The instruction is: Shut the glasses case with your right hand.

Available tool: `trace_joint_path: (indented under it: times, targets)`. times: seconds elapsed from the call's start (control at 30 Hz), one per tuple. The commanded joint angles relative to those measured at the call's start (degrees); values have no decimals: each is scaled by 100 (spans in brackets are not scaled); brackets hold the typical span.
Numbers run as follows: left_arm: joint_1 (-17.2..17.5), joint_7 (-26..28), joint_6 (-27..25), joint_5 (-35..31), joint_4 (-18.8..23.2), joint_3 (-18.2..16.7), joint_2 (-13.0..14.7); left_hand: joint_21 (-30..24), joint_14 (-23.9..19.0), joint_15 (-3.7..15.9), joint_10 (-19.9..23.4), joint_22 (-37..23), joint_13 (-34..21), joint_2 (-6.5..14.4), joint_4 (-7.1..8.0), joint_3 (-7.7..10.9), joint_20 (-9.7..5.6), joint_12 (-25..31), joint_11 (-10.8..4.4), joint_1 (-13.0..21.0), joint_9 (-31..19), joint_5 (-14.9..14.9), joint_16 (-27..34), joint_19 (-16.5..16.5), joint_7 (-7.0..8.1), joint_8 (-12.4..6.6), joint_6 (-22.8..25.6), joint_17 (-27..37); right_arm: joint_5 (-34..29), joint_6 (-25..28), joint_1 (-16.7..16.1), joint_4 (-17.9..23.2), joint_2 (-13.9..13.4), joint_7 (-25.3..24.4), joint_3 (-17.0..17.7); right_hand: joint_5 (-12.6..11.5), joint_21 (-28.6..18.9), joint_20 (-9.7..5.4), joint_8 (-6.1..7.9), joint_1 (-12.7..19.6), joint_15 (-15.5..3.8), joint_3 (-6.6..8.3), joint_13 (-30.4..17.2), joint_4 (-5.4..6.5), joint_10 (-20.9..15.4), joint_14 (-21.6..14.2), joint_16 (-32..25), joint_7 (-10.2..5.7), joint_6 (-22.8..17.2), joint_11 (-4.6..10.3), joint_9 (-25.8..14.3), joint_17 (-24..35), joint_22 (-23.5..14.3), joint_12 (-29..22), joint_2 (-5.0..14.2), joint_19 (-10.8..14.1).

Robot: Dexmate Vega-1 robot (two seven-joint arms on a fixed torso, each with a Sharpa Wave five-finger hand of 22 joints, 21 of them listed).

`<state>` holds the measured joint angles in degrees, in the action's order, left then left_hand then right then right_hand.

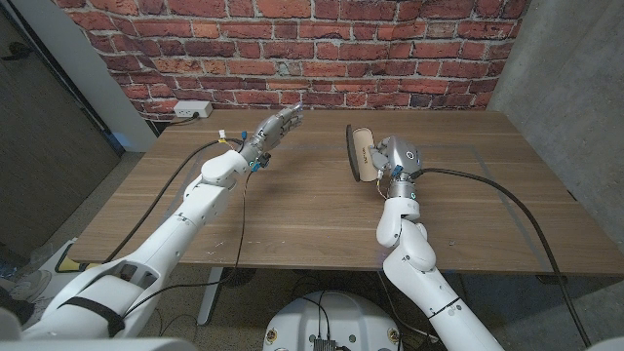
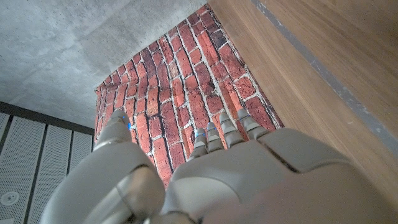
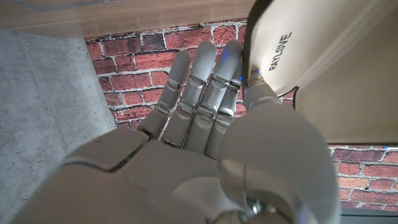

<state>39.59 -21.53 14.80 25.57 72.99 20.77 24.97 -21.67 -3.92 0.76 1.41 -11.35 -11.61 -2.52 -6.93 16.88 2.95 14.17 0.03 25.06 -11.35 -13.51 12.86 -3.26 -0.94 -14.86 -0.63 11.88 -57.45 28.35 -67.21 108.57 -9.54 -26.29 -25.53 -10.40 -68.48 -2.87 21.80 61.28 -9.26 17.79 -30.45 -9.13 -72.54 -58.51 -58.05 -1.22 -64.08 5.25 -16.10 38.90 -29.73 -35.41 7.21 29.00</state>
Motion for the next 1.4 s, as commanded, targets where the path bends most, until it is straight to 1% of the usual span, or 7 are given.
trace_joint_path:
  times: [0.03, 0.33, 0.4, 0.63, 0.9, 1.27, 1.4]
  targets:
    - [-285, -1060, 168, 175, -244, 196, 91, -15, 33, 12, -19, -7, -26, -88, -58, -25, 55, -29, -11, 74, -36, 28, -20, -18, -35, 40, -47, 17, 408, -623, -49, -172, 171, -826, 105, -29, -62, -382, 20, 106, -371, 42, -20, 27, -57, -77, 9, -16, -72, 27, -35, 37, 7, -48, 11, -41]
    - [-568, -1799, 299, 259, -520, 377, 128, 68, 356, -173, -358, -6, -62, -466, -178, -210, 221, -169, 175, 293, -67, -64, -104, -104, -158, 205, -432, 71, 463, -874, 16, -295, 227, -1063, 68, -31, -128, -390, 7, 111, -370, 58, -46, 31, -61, -86, 34, -19, -83, 37, -43, 77, 62, -47, -7, -58]
    - [-606, -1889, 315, 243, -533, 414, 148, 88, 470, -231, -488, -7, -74, -558, -195, -270, 224, -207, 230, 357, -75, -114, -126, -115, -241, 255, -569, 85, 479, -886, 28, -321, 270, -1103, 62, -32, -136, -390, 5, 114, -371, 60, -48, 31, -64, -89, 37, -20, -83, 46, -44, 81, 68, -47, -7, -60]
    - [-725, -2103, 423, 137, -589, 539, 180, 144, 724, -382, -824, -5, -100, -712, -230, -418, 275, -281, 385, 537, -96, -267, -160, -155, -389, 339, -883, 115, 585, -1185, 68, -437, 317, -1357, 49, -32, -178, -392, 0, 120, -371, 70, -52, 34, -81, -97, 53, -19, -87, 31, -57, 99, 104, -45, -11, -72]
    - [-684, -2021, 570, 52, -493, 557, 160, 163, 775, -388, -896, -3, -113, -713, -250, -458, 279, -269, 366, 675, -106, -350, -146, -155, -408, 346, -987, 125, 671, -1521, 126, -602, 397, -1693, 30, -29, -234, -395, -10, 123, -372, 78, -76, 37, -98, -140, 50, -6, -110, 45, -65, 134, 156, -49, -25, -95]
    - [-557, -1783, 708, -91, -326, 545, 116, 110, 468, -242, -587, -7, -142, -635, -290, -471, 221, -99, 225, 1200, -127, -551, 9, 97, -431, 185, -704, 140, 604, -1711, 232, -812, 509, -2026, -58, -23, -309, -390, -38, 120, -373, 91, -95, 40, -108, -153, 62, -10, -133, 64, -66, 173, 232, -43, -45, -129]
    - [-506, -1705, 662, -135, -209, 550, 119, 135, 512, -249, -646, -7, -151, -681, -293, -513, 313, -115, 248, 1314, -133, -615, -7, 64, -449, 220, -810, 143, 530, -1699, 290, -890, 516, -2072, -117, -23, -339, -394, -49, 120, -372, 98, -95, 42, -113, -166, 57, -19, -137, 73, -72, 194, 262, -35, -47, -139]
